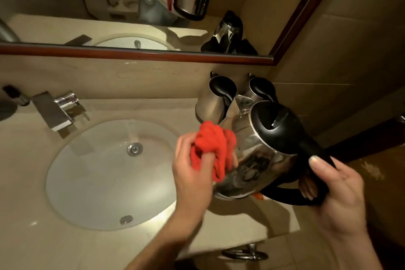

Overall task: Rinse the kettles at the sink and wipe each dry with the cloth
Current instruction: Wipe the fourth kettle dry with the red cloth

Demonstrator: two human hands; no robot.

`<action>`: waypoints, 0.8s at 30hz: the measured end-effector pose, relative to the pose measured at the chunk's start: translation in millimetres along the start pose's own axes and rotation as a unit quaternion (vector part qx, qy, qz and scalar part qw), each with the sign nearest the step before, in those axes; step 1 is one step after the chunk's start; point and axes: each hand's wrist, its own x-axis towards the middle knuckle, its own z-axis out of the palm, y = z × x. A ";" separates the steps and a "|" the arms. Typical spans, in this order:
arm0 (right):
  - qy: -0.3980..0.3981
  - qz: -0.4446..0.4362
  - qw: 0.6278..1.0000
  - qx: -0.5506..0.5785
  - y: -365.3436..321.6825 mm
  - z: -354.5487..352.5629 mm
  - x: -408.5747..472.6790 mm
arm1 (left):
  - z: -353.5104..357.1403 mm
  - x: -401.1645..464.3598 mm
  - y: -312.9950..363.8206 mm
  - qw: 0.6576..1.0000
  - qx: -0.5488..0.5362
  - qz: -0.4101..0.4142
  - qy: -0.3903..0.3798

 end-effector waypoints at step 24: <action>-0.025 0.012 0.999 0.036 -5.6 54.7 32.3 | 13.6 44.7 41.9 0.856 0.275 0.438 0.005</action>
